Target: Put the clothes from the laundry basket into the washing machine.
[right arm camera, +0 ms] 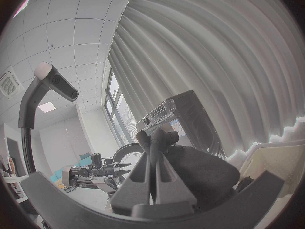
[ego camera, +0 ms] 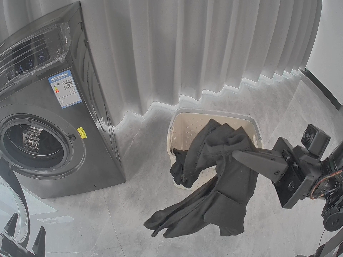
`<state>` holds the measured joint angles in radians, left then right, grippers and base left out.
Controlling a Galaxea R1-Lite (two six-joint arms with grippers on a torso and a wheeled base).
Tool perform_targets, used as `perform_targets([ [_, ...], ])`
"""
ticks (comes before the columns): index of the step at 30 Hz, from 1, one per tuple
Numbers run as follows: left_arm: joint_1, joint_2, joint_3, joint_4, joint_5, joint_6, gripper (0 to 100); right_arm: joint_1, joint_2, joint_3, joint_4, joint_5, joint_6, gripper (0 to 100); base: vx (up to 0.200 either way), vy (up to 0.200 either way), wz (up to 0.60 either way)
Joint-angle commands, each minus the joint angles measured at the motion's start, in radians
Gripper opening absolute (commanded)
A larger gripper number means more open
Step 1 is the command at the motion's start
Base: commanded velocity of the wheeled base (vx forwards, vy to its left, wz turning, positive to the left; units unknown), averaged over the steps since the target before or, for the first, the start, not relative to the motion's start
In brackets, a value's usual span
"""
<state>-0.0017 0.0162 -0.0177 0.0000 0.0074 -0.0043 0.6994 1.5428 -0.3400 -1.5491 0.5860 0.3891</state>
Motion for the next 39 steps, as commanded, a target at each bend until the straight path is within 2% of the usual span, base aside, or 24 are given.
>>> perform_targets([
  [1, 0.0, -0.015, 0.018, 0.0, 0.0, 0.0, 100, 0.0, 0.002, 0.001, 0.0, -0.002, 0.002, 0, 0.0, 0.0, 0.0],
  [8, 0.0, -0.015, 0.018, 0.0, 0.0, 0.0, 100, -0.003, 0.007, 0.007, 0.001, -0.003, 0.002, 0, 0.0, 0.0, 0.0],
  [10, 0.0, -0.015, 0.018, 0.0, 0.0, 0.0, 100, -0.003, 0.007, 0.007, 0.001, -0.003, 0.002, 0, 0.0, 0.0, 0.6],
  [11, 0.0, -0.016, 0.018, 0.0, 0.0, 0.0, 100, -0.027, 0.028, 0.01, 0.0, -0.002, -0.007, 0, 0.0, 0.0, 0.6],
  [17, 0.0, -0.015, 0.018, 0.0, 0.0, 0.0, 100, -0.027, 0.036, -0.002, 0.0, 0.0, -0.019, 0, 0.0, 0.0, 0.6],
  [39, 0.0, -0.015, 0.018, 0.0, 0.0, -0.002, 100, -0.031, 0.037, -0.004, 0.0, 0.0, -0.019, 0, 0.0, 0.0, 0.03],
])
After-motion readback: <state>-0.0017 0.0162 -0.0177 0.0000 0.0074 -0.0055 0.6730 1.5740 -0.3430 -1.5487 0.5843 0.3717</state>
